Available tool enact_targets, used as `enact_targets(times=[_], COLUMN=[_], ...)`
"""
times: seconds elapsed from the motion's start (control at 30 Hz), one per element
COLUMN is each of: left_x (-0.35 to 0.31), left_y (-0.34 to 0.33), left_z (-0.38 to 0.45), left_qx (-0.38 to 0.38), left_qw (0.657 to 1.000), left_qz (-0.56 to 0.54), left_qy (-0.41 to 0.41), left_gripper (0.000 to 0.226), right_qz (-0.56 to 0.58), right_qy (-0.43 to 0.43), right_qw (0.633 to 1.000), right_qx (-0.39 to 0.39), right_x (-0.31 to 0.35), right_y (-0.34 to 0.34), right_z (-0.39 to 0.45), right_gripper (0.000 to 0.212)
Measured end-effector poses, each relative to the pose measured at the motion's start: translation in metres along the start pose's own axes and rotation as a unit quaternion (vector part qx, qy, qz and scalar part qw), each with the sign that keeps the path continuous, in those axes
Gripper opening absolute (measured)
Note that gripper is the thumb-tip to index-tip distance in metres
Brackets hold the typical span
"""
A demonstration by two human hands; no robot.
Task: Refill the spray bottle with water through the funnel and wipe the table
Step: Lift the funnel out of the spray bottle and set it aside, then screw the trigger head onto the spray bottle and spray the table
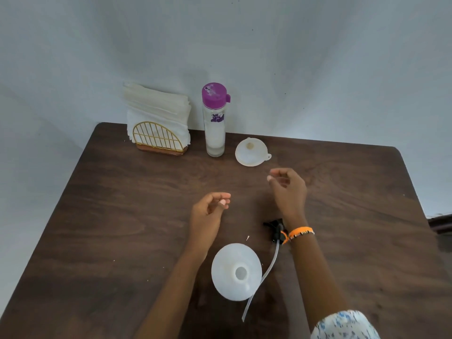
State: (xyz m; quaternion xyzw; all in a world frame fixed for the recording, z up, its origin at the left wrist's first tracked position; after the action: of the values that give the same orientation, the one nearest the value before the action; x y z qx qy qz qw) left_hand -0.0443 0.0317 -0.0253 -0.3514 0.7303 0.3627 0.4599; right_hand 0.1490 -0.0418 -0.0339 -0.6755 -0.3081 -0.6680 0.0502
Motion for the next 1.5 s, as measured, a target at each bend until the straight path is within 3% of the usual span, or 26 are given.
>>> enact_targets(times=[0.2,0.4,0.53,0.67,0.87,1.2,1.5], left_x=[0.004,0.018,0.024,0.031,0.033,0.037,0.041], left_y=[0.014,0.015,0.013,0.011,0.007,0.006,0.006], left_z=[-0.049,-0.087,-0.103,-0.109,-0.109,-0.103,-0.099], left_qx=[0.005,0.049,0.081,0.104,0.100,0.085,0.094], left_qw=[1.000,0.998,0.995,0.991,0.988,0.986,0.983], left_qz=[-0.013,0.023,0.044,0.063,0.097,0.107,0.117], left_qy=[-0.019,-0.026,-0.038,-0.057,-0.069,-0.091,-0.102], left_gripper=[0.025,0.054,0.063,0.051,0.037,0.032,0.034], right_qz=[0.016,-0.057,-0.112,-0.184,-0.232,-0.154,0.042], right_qy=[-0.035,-0.111,-0.147,-0.143,-0.151,-0.067,0.103], right_qw=[0.999,0.992,0.983,0.972,0.960,0.985,0.991], right_qx=[0.012,-0.007,-0.021,-0.038,-0.036,-0.032,-0.070], right_x=[-0.016,-0.049,-0.061,-0.049,-0.038,-0.002,0.106], right_y=[0.038,0.056,0.053,0.049,0.042,0.052,0.081], right_z=[-0.058,-0.090,-0.098,-0.105,-0.101,-0.099,-0.119], right_gripper=[0.009,0.007,0.023,0.036,0.037,0.022,0.017])
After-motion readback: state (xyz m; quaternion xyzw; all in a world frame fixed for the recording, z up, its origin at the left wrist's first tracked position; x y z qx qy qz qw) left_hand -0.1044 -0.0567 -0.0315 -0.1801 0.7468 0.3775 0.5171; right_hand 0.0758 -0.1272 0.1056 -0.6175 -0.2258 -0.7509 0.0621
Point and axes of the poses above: each hand's wrist, its own z-axis towards the middle knuckle, its own y-axis out of the back of the hand, x = y × z, the point moved 5 cm from there along z, towards the middle knuckle, and after that the axes turned 4 degrees about z, right-handed, at the moved point
